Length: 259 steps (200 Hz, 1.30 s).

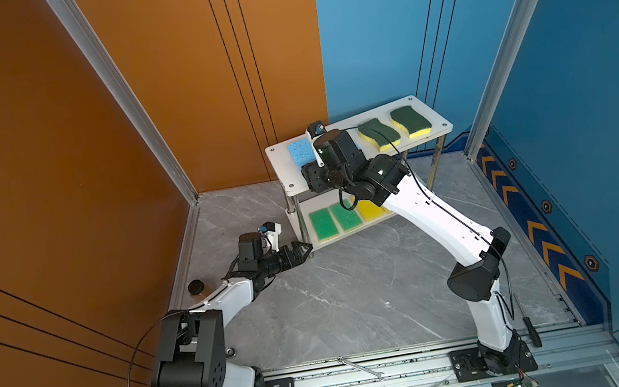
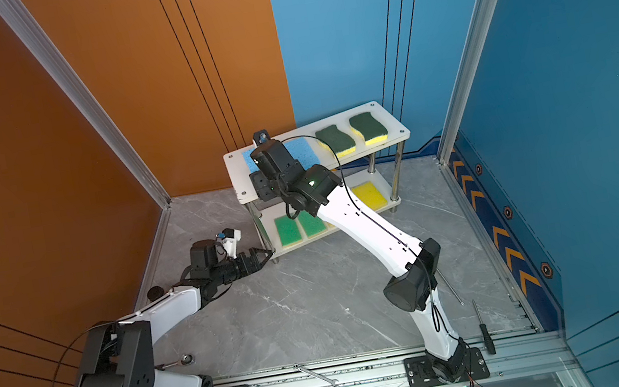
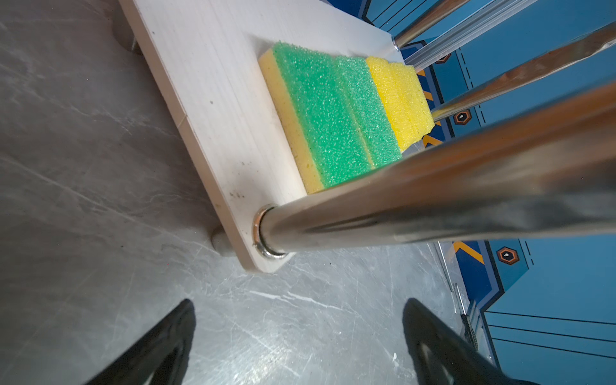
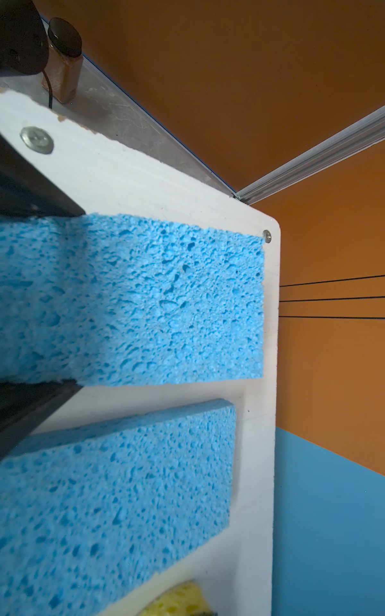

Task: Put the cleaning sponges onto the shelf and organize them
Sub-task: 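Move the blue sponge over the top shelf beside the first blue sponge, then lower the blue sponge onto the top shelf and open the right gripper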

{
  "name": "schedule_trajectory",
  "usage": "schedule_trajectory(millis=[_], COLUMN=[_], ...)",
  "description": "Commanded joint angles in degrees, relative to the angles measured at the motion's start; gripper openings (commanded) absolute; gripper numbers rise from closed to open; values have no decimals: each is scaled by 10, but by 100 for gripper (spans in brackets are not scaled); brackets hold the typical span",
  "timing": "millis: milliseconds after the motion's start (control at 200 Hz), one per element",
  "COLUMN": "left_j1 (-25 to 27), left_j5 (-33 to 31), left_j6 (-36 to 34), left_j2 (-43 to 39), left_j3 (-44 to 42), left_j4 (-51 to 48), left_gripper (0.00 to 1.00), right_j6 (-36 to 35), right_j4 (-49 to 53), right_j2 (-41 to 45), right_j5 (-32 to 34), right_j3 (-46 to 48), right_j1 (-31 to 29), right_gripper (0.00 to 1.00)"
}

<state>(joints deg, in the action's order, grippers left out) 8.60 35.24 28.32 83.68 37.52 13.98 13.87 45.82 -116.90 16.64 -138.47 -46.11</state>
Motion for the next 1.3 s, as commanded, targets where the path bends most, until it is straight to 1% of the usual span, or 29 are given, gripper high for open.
schedule_trajectory(millis=[0,290,436,771,861,1292], left_j1=[-5,-8,-9,-9,-9,-9], left_j5=[14,15,15,16,16,9], left_j6=[-13,-13,-13,-12,-12,-5], left_j2=[2,0,1,-4,-4,-32], left_j3=[-7,-9,-9,-10,-10,-11], left_j4=[6,5,5,6,5,-1], left_gripper=[98,98,98,98,97,98], right_j6=[12,12,11,11,11,-9], right_j4=[3,3,3,2,2,7], right_j2=[-15,-16,-15,-15,-11,21], right_j5=[6,4,6,8,8,-16], right_j3=[-10,-10,-9,-9,-9,-3], right_j1=[2,3,3,3,3,2], right_gripper=[68,71,78,78,82,90])
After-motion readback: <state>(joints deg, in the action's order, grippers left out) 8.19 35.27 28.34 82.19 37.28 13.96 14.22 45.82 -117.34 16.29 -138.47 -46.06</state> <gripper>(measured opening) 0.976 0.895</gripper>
